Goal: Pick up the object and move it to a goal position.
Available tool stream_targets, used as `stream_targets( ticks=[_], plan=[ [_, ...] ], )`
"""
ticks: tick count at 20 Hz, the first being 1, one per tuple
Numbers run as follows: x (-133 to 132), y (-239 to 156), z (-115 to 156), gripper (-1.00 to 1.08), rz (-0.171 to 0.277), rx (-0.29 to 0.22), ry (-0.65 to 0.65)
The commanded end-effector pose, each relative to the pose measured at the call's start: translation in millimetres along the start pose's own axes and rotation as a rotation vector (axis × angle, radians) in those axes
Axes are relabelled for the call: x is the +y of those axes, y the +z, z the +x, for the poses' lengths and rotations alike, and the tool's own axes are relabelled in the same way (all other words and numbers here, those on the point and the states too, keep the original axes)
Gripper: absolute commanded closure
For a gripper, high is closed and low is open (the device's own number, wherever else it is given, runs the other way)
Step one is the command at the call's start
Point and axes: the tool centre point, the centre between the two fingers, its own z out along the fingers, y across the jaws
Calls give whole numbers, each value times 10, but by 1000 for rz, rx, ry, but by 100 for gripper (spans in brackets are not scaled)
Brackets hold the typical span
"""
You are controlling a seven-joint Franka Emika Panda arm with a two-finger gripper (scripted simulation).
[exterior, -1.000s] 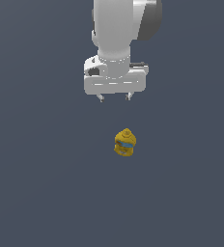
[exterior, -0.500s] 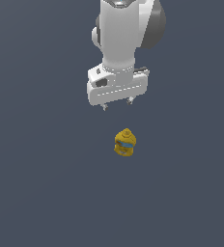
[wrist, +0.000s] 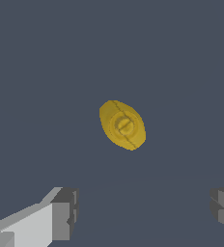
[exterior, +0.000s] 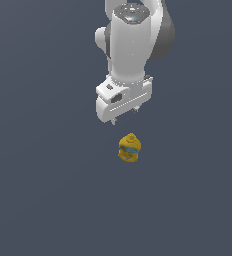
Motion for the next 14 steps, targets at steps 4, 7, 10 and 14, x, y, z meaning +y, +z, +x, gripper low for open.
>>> stream_targets(
  ticks=[4, 7, 10, 14],
  plan=[
    [-3, 109, 113, -92, -5, -1, -162],
    [-7, 169, 174, -92, -7, -2, -250],
    [-12, 230, 234, -92, -9, -2, -337],
    [-20, 306, 307, -92, -11, -2, -444]
  ],
)
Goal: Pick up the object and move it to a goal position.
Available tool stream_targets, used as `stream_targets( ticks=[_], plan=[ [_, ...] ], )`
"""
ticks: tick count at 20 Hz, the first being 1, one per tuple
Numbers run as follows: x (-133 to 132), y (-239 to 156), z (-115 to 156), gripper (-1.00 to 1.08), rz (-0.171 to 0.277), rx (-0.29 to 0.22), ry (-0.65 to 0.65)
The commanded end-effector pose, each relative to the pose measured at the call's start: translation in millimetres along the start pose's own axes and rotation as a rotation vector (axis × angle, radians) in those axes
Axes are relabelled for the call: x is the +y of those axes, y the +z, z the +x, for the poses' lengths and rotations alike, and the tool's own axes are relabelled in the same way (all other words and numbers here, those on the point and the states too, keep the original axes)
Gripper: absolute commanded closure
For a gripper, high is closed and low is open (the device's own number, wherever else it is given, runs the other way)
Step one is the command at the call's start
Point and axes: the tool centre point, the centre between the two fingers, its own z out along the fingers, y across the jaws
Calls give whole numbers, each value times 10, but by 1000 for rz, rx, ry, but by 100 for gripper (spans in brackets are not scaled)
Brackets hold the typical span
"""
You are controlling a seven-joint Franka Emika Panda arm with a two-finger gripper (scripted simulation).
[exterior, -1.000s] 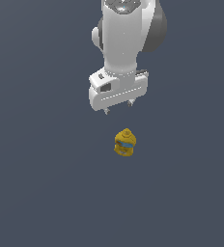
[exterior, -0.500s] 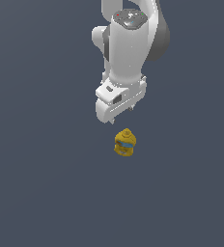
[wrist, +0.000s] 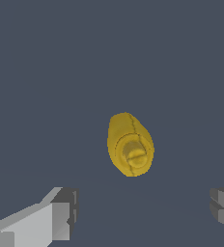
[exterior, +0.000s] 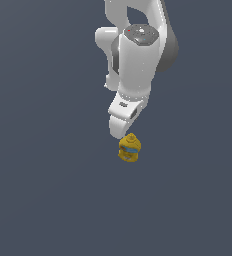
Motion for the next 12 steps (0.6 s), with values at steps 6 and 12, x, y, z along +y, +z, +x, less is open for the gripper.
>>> stream_targets(
  ticks=[6, 12],
  plan=[
    [28, 111, 103, -92, -3, 1, -157],
    [38, 156, 145, -92, -4, 2, -219]
  ],
)
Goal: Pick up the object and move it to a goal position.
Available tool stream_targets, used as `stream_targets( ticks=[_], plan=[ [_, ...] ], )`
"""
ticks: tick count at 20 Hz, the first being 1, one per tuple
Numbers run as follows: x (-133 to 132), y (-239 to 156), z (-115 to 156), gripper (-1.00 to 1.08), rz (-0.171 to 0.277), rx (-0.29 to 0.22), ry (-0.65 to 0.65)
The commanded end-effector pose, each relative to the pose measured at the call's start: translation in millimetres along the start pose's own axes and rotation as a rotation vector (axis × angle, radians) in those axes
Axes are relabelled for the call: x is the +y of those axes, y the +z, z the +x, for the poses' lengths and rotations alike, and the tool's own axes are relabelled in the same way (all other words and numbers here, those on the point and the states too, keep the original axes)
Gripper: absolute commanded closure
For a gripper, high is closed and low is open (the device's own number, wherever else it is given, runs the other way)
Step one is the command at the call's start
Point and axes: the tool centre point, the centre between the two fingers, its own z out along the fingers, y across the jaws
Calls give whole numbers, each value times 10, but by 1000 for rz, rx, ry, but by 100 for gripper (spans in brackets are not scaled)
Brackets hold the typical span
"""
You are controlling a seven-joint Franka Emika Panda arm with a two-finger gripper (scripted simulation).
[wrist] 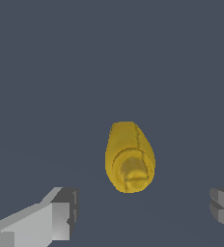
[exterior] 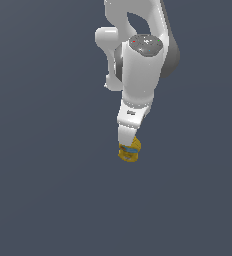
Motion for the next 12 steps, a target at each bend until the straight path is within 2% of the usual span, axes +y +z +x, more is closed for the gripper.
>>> stream_targets(
  ticks=[1, 12],
  plan=[
    [6, 12, 12, -92, -1, 0, -19],
    [1, 184, 13, -92, 0, 0, -23]
  ],
)
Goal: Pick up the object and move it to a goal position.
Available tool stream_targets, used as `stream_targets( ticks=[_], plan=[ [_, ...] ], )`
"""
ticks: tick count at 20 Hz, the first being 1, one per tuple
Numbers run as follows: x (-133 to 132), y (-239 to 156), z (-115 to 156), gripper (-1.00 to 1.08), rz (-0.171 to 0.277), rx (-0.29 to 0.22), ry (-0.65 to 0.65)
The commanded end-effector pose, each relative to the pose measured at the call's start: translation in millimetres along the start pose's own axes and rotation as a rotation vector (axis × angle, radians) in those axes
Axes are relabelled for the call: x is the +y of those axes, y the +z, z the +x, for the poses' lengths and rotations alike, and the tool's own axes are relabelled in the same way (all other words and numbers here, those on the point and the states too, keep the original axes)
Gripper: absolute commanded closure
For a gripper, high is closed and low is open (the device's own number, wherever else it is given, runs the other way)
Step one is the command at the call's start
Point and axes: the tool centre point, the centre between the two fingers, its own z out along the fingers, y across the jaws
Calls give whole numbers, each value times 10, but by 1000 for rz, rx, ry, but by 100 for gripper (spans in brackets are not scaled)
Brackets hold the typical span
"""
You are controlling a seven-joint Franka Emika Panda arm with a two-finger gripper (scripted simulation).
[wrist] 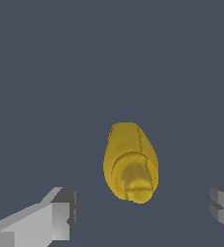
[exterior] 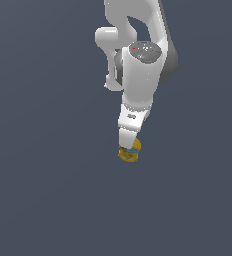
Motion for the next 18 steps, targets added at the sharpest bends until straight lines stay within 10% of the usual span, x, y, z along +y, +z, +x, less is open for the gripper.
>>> stream_targets(
  ticks=[1, 11, 12, 18],
  plan=[
    [-5, 113, -4, -92, 1, 0, -1],
    [1, 394, 1, -92, 1, 0, -4],
    [1, 394, 1, 108, 1, 0, -4],
    [1, 394, 1, 108, 1, 0, -4]
  ],
)
